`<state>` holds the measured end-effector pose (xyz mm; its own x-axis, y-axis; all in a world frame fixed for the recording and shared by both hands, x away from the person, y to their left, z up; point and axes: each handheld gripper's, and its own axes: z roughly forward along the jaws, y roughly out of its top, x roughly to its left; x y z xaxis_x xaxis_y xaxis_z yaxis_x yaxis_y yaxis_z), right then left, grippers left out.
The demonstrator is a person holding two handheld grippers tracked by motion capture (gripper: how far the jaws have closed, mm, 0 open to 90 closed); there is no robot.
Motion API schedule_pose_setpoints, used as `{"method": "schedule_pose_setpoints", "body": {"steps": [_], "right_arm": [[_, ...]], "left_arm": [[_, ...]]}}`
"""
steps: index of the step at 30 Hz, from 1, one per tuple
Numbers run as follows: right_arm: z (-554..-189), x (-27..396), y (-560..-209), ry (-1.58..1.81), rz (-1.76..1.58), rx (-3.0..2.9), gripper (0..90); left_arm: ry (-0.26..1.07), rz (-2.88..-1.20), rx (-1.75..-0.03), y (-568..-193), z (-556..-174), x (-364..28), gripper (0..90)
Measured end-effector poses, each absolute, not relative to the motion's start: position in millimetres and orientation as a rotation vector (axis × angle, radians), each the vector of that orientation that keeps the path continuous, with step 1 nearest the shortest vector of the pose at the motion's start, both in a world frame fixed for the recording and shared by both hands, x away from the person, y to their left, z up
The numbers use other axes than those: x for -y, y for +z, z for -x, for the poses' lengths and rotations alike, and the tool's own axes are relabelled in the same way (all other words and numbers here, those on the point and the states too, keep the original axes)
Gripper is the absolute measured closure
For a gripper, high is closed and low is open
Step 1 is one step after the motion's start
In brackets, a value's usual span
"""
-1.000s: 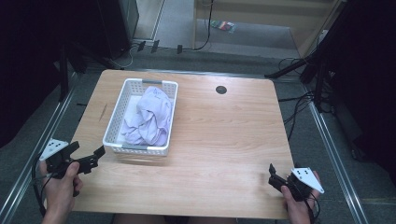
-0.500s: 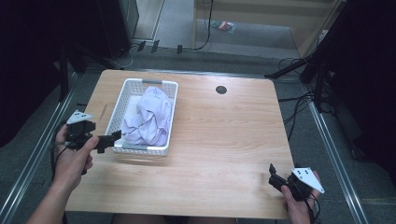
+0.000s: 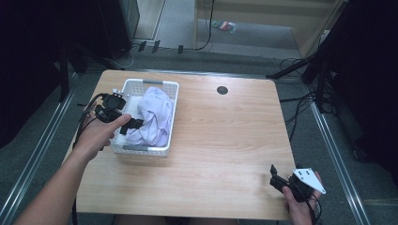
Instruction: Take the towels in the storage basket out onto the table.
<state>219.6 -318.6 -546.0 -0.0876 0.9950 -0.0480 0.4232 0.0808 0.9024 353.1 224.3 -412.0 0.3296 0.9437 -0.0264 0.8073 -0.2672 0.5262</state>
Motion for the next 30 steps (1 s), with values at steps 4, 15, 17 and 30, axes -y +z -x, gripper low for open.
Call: {"method": "schedule_pose_setpoints", "body": {"steps": [4,15,17,30], "right_arm": [[-219.7,318.7,-546.1,0.974,-1.431,-1.620,8.7],[-219.7,318.7,-546.1,0.977,-1.429,-1.623,8.6],[-219.7,318.7,-546.1,0.977,-1.427,-1.626,8.6],[-220.0,318.5,-546.1,0.977,-1.425,-1.631,8.6]], "left_arm": [[0.354,-2.206,-1.566,-410.9,-368.2,-218.2,0.0],[0.215,-2.310,-1.657,-421.3,-395.8,-201.9,0.0],[0.186,-2.322,-1.660,-429.1,-400.2,-195.9,0.0],[0.151,-2.277,-1.787,-457.2,-418.5,-177.5,0.0]]}}
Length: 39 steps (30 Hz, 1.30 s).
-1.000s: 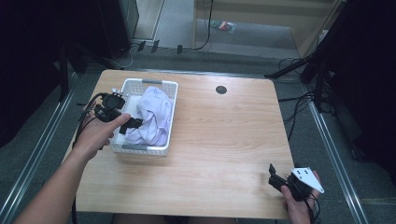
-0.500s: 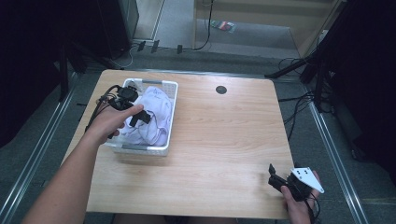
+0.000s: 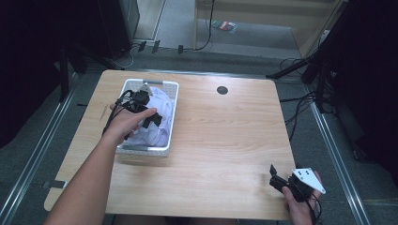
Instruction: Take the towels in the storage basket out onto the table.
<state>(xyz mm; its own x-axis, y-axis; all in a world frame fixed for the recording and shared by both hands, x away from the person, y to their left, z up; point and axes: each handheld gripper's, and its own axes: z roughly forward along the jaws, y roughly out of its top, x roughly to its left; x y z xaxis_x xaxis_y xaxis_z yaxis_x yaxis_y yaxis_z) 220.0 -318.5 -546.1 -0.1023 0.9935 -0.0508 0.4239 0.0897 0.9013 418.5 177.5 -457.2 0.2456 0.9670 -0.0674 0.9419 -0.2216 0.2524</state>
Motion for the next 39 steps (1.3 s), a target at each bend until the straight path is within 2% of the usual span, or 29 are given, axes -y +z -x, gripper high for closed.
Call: {"method": "schedule_pose_setpoints", "body": {"steps": [12,16,19,22,30,33,34,36,37,38,39], "right_arm": [[-220.6,318.9,-546.1,0.980,-1.431,-1.629,8.0],[-220.7,319.0,-546.1,0.981,-1.432,-1.629,7.5],[-220.7,319.0,-546.1,0.979,-1.433,-1.629,7.5],[-220.8,318.9,-546.1,0.979,-1.434,-1.629,7.5],[-220.1,318.9,-546.1,0.979,-1.438,-1.626,7.6],[-220.3,318.9,-546.2,0.978,-1.434,-1.628,7.6],[-220.5,319.0,-546.2,0.976,-1.433,-1.632,7.6],[-220.7,318.8,-546.2,0.973,-1.435,-1.632,7.6],[-220.7,318.8,-546.2,0.973,-1.435,-1.632,7.6],[-220.8,318.6,-546.2,0.970,-1.434,-1.635,7.6],[-220.9,318.5,-546.2,0.970,-1.435,-1.635,7.6]], "left_arm": [[0.114,-2.242,-1.876,-495.3,-427.8,-159.2,0.0],[0.153,-2.311,-1.877,-507.5,-428.7,-153.3,0.0],[0.150,-2.305,-1.889,-508.7,-429.2,-153.4,0.0],[0.200,-2.376,-1.879,-513.4,-429.4,-150.9,1.7],[0.232,-2.376,-1.890,-513.0,-428.9,-149.7,5.4],[0.261,-2.371,-1.887,-509.6,-427.2,-153.2,18.3],[0.264,-2.379,-1.883,-508.0,-426.8,-155.2,27.5],[0.287,-2.378,-1.874,-507.0,-425.3,-157.8,36.1],[0.305,-2.378,-1.864,-506.6,-424.5,-159.6,36.1],[0.317,-2.382,-1.862,-505.4,-424.0,-162.4,44.5],[0.326,-2.382,-1.864,-505.3,-423.7,-162.4,46.3]]}}
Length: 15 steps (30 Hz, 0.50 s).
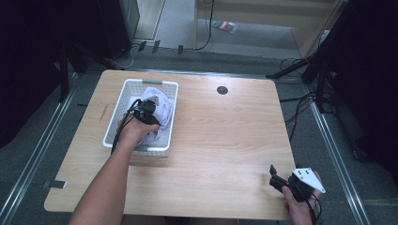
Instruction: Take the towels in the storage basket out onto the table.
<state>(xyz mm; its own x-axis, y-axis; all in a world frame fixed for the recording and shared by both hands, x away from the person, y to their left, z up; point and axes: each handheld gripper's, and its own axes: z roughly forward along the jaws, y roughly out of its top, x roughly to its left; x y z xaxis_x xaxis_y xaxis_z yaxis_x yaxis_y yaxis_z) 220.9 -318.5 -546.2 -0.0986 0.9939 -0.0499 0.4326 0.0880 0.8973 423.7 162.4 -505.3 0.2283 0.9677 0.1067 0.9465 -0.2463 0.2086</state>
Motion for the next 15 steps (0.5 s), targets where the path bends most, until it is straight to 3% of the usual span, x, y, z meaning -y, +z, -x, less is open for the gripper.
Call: {"method": "schedule_pose_setpoints", "body": {"steps": [6,15], "right_arm": [[-221.0,318.4,-546.2,0.965,-1.435,-1.634,7.9],[-221.1,318.6,-546.2,0.969,-1.438,-1.634,7.9]], "left_arm": [[0.358,-2.375,-1.871,-504.9,-422.7,-164.1,57.4],[0.359,-2.379,-1.860,-504.0,-422.4,-166.7,63.1]]}}
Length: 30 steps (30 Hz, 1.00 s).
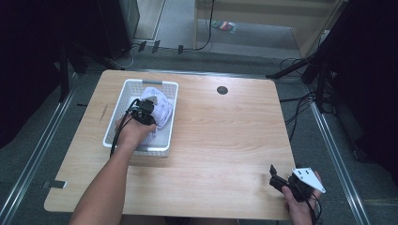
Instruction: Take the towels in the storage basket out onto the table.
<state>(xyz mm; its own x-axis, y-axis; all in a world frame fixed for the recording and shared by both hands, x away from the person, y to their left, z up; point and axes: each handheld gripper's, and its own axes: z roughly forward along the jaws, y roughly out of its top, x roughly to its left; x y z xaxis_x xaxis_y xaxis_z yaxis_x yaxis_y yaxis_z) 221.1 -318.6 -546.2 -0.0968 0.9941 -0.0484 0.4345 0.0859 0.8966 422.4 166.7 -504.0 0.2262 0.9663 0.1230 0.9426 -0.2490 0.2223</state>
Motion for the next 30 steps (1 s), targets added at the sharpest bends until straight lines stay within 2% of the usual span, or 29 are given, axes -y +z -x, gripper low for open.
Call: {"method": "schedule_pose_setpoints", "body": {"steps": [12,30], "right_arm": [[-221.2,318.9,-546.1,0.968,-1.446,-1.631,7.9],[-221.6,318.6,-546.1,0.967,-1.446,-1.628,7.9]], "left_arm": [[0.337,-2.343,-1.869,-495.4,-421.4,-171.2,63.5],[0.376,-2.269,-1.865,-434.8,-415.6,-188.1,63.1]]}}
